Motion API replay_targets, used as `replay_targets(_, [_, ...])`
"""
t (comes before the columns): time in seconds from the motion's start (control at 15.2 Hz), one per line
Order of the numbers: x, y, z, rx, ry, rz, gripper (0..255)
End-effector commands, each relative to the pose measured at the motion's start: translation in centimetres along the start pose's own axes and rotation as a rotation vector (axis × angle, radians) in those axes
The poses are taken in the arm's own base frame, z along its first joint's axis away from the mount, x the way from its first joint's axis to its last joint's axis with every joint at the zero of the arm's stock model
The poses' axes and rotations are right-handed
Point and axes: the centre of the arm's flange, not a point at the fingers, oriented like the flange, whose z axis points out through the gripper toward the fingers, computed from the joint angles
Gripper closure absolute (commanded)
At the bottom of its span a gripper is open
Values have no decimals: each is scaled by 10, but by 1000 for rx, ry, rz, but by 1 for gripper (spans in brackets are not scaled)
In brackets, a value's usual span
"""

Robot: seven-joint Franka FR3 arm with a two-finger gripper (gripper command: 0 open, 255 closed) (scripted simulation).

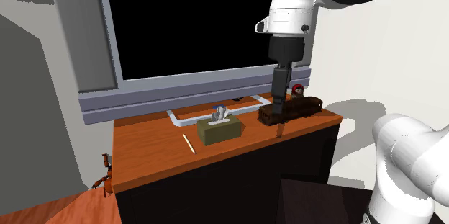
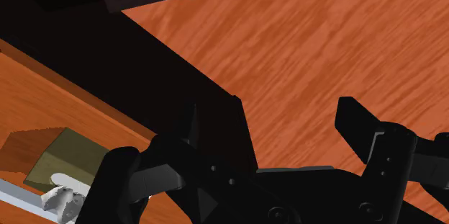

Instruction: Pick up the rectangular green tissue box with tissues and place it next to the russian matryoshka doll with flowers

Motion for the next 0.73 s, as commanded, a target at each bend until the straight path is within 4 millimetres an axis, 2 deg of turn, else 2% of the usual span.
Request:
replay_targets(0.0, [0, 0, 0, 0, 0, 0, 0])
replay_targets(0.66, [67, 70, 65, -179, -49, -169, 0])
